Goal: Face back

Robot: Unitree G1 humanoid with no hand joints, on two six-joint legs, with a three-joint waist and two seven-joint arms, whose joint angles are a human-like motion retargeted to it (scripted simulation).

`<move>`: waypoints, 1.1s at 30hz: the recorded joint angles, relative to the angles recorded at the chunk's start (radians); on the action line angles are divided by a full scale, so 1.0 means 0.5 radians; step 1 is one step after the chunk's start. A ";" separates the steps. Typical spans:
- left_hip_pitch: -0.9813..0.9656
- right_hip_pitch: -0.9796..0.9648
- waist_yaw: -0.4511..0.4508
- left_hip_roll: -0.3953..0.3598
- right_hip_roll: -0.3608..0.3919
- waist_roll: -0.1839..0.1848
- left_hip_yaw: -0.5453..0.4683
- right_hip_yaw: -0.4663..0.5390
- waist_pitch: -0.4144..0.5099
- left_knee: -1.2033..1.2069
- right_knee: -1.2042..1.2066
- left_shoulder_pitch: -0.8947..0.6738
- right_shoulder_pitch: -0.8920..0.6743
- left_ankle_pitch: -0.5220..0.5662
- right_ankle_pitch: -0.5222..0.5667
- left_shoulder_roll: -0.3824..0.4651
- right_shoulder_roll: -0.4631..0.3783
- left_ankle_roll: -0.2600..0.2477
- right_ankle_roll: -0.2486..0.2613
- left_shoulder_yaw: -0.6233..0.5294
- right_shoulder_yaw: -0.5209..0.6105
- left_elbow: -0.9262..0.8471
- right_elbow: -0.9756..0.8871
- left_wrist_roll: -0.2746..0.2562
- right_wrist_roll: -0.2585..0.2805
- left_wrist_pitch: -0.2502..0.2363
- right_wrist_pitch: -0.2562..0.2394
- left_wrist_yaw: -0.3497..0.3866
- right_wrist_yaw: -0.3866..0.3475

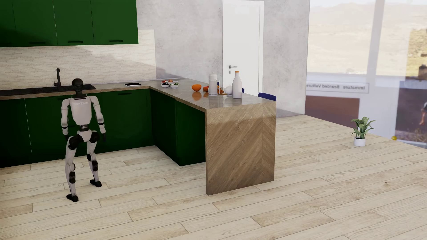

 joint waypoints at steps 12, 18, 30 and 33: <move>-0.287 0.025 0.267 -0.114 -0.178 -0.081 0.153 -0.196 -0.116 0.495 0.665 -0.043 -0.149 -0.070 -0.412 -0.006 -0.098 0.169 -0.044 0.015 -0.012 -0.067 0.020 -0.028 -0.108 0.038 -0.191 0.147 0.013; -0.193 0.065 0.061 -0.140 0.090 0.124 -0.024 0.056 0.012 0.314 0.267 -0.024 0.003 0.090 -0.085 -0.078 -0.067 0.161 -0.046 0.057 -0.051 -0.048 0.075 -0.067 0.096 0.003 -0.137 0.232 0.041; -0.267 0.110 0.212 -0.223 -0.124 -0.090 0.144 -0.201 -0.004 0.221 0.603 0.046 -0.161 0.091 -0.607 0.045 -0.024 0.141 -0.192 0.125 0.013 0.060 -0.010 0.020 -0.022 0.130 -0.240 0.148 0.093; -0.296 0.147 0.149 -0.128 -0.095 -0.047 0.194 -0.153 -0.076 0.302 0.396 0.053 -0.169 0.021 -0.320 -0.064 -0.029 0.143 -0.003 0.060 -0.011 0.000 -0.004 0.003 0.009 0.014 -0.174 0.264 0.149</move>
